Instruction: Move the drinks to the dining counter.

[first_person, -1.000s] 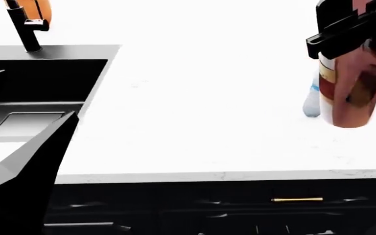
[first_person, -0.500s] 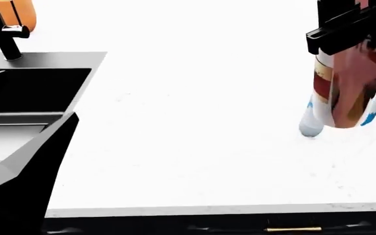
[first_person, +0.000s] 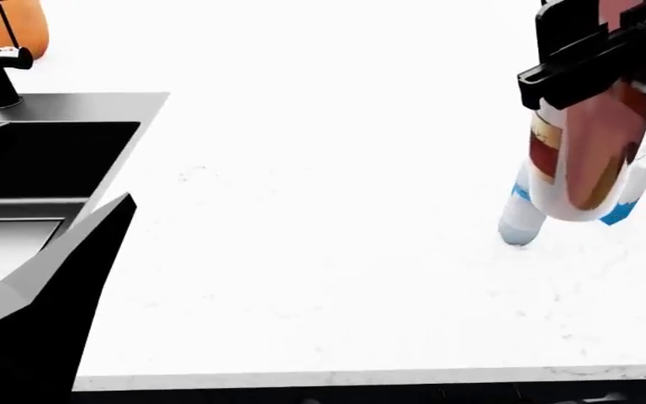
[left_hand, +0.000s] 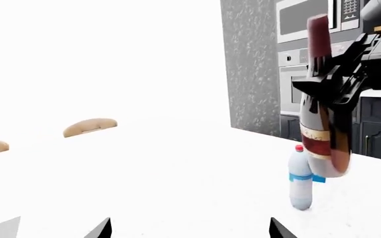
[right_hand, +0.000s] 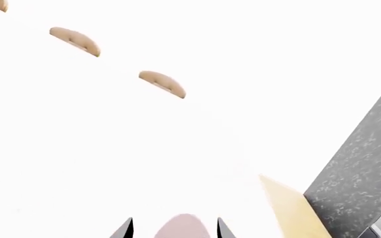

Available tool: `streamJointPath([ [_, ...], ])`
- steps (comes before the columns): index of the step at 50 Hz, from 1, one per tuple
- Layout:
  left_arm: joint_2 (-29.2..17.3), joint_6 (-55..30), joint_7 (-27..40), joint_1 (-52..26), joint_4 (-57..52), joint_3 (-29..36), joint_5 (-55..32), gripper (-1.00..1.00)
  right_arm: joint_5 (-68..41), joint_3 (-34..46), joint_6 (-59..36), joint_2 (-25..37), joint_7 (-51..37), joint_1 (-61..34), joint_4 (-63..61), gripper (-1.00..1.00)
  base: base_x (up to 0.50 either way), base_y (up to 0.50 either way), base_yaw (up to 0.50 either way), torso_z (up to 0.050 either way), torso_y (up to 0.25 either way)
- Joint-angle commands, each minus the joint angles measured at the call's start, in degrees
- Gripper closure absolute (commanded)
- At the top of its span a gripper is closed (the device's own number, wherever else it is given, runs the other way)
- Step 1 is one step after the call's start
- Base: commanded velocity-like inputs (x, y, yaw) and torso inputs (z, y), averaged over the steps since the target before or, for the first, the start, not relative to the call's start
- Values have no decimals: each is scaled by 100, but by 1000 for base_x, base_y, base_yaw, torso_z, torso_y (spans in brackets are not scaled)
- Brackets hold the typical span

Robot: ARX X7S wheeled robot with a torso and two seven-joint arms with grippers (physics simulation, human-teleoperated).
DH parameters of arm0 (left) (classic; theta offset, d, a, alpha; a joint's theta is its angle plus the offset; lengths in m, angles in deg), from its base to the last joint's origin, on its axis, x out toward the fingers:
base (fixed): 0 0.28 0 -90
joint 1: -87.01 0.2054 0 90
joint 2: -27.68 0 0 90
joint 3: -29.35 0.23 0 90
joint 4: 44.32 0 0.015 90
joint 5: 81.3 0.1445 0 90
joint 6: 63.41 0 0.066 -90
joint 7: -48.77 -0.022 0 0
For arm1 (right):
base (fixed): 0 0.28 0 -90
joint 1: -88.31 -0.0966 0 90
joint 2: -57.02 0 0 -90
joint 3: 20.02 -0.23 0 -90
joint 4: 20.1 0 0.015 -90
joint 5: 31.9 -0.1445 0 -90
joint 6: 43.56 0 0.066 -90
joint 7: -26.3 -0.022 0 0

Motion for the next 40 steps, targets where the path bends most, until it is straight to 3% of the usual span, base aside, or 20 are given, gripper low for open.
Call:
streamJointPath([
  [1,36,-26,3,32,1,-35,7,-100,79,-164,370,-47,-45,245,71,100,0,0,0,10,0],
  [15,59,-39,-6,38,1,31,53,-100,672,-89,1251,-419,365,1348,240,100,0,0,0,0,1],
  [40,87,-72,0,74,-10,-7,62,-100,1745,52,2318,-1158,1198,2303,1323,100,0,0,0,1,2],
])
